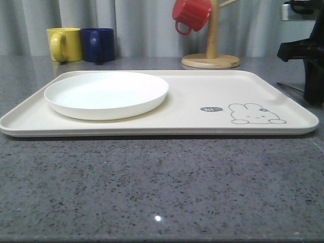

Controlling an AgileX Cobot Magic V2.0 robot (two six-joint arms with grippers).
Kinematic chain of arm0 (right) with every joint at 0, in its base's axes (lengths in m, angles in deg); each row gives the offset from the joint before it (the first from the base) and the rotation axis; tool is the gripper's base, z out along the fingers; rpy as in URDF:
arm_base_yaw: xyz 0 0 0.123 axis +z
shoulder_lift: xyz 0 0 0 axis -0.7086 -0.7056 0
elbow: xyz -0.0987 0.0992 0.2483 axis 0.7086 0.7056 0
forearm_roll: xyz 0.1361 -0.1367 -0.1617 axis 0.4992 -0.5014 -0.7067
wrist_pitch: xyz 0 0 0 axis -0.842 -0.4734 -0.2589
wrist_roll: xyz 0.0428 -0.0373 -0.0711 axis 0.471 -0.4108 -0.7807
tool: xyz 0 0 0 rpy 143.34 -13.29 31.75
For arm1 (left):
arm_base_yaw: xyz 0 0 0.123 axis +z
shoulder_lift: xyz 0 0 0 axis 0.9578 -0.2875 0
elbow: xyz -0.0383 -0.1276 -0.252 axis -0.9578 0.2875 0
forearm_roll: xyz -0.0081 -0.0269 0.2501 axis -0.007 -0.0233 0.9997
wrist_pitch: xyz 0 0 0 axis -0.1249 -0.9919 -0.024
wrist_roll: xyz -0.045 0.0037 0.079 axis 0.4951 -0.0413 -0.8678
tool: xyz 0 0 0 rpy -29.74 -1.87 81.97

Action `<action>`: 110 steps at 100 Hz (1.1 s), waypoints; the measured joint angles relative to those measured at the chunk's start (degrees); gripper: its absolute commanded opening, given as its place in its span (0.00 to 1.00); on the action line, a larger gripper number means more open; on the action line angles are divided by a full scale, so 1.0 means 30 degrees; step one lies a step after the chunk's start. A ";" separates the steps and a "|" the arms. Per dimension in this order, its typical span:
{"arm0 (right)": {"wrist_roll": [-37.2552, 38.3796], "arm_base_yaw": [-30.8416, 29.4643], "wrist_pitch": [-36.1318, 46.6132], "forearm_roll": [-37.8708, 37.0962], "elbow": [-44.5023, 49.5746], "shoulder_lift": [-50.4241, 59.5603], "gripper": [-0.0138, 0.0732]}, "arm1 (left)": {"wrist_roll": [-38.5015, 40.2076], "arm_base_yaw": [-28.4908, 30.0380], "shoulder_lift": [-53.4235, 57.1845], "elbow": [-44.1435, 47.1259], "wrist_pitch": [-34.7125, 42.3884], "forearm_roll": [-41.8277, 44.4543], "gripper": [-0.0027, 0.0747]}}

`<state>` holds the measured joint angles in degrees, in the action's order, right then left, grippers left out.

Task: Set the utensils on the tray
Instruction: 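Grasp the silver fork with the right gripper and lift it, then lower the fork onto the tray beside the plate and release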

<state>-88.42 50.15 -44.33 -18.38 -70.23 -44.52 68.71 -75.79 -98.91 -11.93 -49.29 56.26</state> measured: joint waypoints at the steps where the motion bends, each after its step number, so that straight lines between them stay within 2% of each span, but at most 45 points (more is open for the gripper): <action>1: 0.0000 0.0000 0.0000 0.0000 0.0000 0.0000 0.13 | 0.0000 0.0000 0.0000 0.0000 0.0000 0.0000 0.01; 26: 0.0272 0.0000 -0.0594 0.0000 -0.0575 0.0067 0.12 | 0.0000 0.0000 0.0000 0.0000 0.0000 0.0000 0.01; 49: 0.2343 0.0743 -0.1899 -0.0077 -0.2366 0.1303 0.12 | 0.0000 0.0000 0.0000 0.0000 0.0000 0.0000 0.01; 67: 0.4740 0.3155 -0.1827 -0.0476 -0.3085 0.1574 0.12 | 0.0000 0.0000 0.0000 0.0000 0.0000 0.0000 0.01; 91: 0.9472 0.6809 -0.0901 -0.3086 -0.3085 0.0987 0.12 | 0.0000 0.0000 0.0000 0.0000 0.0000 0.0000 0.01; 110: 1.1324 0.8231 0.0285 -0.3642 -0.3291 -0.0456 0.12 | 0.0000 0.0000 0.0000 0.0000 0.0000 0.0000 0.01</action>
<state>-54.45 74.84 -43.48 -29.30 -80.10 -45.89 68.71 -75.79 -98.91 -11.93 -49.29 56.26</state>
